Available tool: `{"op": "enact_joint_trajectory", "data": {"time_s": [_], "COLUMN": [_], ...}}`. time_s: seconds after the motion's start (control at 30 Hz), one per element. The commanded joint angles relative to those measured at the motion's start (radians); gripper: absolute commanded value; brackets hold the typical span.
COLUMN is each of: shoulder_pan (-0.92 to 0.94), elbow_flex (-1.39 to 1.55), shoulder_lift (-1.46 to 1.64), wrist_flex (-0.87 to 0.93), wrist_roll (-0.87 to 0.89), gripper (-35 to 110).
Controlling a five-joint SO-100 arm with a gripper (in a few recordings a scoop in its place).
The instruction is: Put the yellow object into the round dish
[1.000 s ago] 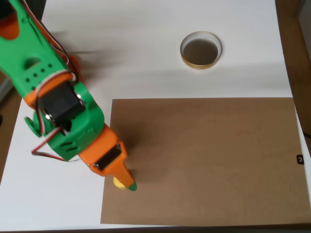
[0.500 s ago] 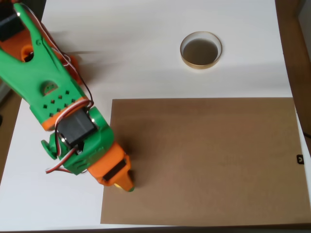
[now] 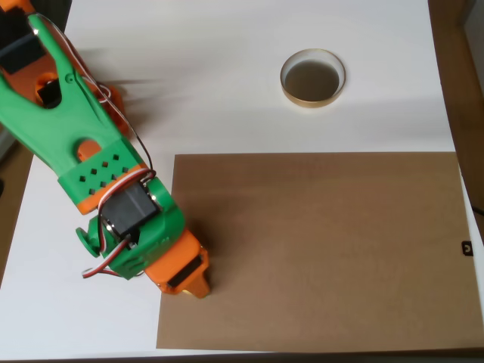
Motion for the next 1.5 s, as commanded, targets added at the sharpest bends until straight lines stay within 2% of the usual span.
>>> {"op": "enact_joint_trajectory", "data": {"time_s": [0.0, 0.3, 0.57, 0.9, 1.47], "shoulder_pan": [0.012, 0.012, -0.044, -0.351, -0.845], "elbow_flex": [-0.048, -0.060, 0.011, 0.127, 0.239], "shoulder_lift": [0.018, 0.035, 0.314, 0.653, 0.647], "wrist_flex": [-0.009, -0.012, 0.048, 0.158, 0.212], "wrist_roll": [-0.008, 0.000, 0.003, -0.032, -0.164], "gripper": [17, 0, 0, 0, 0]}}
